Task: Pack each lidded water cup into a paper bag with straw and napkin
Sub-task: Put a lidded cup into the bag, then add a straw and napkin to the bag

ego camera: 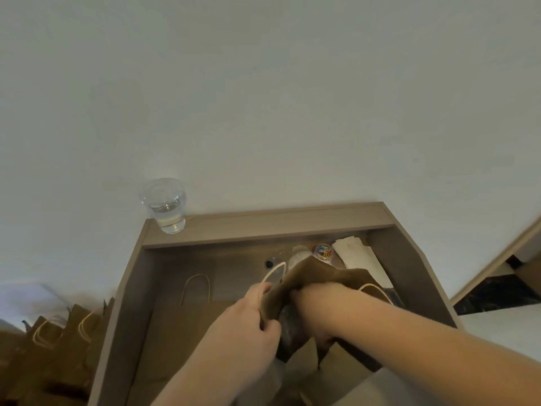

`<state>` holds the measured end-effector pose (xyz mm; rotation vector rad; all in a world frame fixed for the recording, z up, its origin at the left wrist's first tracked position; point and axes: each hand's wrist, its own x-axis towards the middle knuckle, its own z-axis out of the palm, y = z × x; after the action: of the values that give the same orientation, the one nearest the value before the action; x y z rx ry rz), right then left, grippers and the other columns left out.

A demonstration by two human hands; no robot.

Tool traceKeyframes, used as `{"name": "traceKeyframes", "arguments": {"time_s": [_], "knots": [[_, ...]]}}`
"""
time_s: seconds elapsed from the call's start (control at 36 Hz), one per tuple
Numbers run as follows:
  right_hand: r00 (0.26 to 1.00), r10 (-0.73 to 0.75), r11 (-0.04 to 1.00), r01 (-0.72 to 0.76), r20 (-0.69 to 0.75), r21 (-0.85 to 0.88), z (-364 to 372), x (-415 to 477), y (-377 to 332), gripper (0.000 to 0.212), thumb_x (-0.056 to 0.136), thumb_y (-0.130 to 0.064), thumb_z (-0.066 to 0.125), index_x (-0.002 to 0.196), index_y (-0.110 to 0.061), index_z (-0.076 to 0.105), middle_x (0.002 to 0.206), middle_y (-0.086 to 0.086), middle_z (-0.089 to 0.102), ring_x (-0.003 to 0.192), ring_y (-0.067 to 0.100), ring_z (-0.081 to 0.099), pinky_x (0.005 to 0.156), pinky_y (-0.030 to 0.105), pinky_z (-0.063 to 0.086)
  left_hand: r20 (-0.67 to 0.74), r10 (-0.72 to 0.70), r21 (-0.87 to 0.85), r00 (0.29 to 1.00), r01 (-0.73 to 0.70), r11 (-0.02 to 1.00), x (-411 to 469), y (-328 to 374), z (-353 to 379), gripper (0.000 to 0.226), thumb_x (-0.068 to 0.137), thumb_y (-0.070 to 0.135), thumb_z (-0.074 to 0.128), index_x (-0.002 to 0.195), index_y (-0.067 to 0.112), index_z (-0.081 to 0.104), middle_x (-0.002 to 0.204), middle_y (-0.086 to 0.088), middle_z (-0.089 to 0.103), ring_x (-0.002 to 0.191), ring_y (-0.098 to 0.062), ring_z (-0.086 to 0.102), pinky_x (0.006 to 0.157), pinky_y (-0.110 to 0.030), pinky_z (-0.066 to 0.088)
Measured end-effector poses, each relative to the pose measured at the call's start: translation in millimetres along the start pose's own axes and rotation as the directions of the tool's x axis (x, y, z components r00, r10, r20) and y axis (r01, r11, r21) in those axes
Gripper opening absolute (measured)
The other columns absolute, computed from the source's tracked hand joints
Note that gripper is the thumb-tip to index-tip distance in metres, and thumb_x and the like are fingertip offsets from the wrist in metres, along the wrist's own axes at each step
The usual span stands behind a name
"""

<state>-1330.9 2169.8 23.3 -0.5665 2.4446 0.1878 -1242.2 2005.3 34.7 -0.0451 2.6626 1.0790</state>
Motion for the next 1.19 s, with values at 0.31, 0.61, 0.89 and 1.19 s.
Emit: {"name": "traceKeyframes", "arguments": {"time_s": [0.31,0.61,0.89,1.19], "knots": [[0.828,0.228,0.973,-0.206,-0.512,0.100,-46.0,-43.9,84.0,0.068,0.075,-0.075,0.078,0.115,-0.034,0.041,0.104,-0.011,0.053,0.090,0.012,0.056,0.073,0.029,0.052,-0.127,0.065,0.108,0.990,-0.051,0.993,15.0,-5.3,-21.3,0.031,0.101,0.036,0.064,0.114,0.062,0.053,0.091,0.032,0.063,0.086,0.014,0.059,0.070,-0.003,0.040],[0.979,0.197,0.947,-0.202,0.045,0.250,-22.8,-81.0,107.2,0.040,0.108,-0.042,0.046,0.089,-0.023,0.076,0.084,0.003,0.080,0.070,0.008,0.072,0.075,0.023,0.055,-0.219,0.143,0.101,0.965,-0.124,0.987,50.0,-0.2,-32.3,0.024,0.099,0.030,0.069,0.102,0.053,0.071,0.097,0.032,0.070,0.091,0.014,0.062,0.078,-0.005,0.042],[0.982,0.165,0.693,-0.049,-0.093,0.719,24.1,-97.7,145.3,0.044,0.108,-0.057,0.043,0.082,-0.032,0.069,0.062,-0.003,0.067,0.057,0.007,0.064,0.076,0.027,0.056,-0.270,0.099,-0.028,0.958,-0.110,0.994,52.6,4.2,-8.8,0.041,0.102,0.026,0.063,0.136,0.048,0.058,0.112,0.024,0.068,0.103,0.010,0.060,0.077,-0.006,0.042],[0.755,0.655,0.548,-0.451,-0.027,0.705,175.9,-3.8,196.3,0.014,0.095,-0.045,0.066,0.103,-0.036,0.059,0.087,-0.009,0.069,0.074,0.011,0.070,0.073,0.035,0.063,-0.318,0.061,-0.032,0.946,-0.075,0.997,20.5,-5.1,-1.0,0.094,0.075,0.078,0.068,0.151,0.060,0.016,0.137,0.024,0.047,0.130,-0.008,0.049,0.110,-0.044,0.050]]}}
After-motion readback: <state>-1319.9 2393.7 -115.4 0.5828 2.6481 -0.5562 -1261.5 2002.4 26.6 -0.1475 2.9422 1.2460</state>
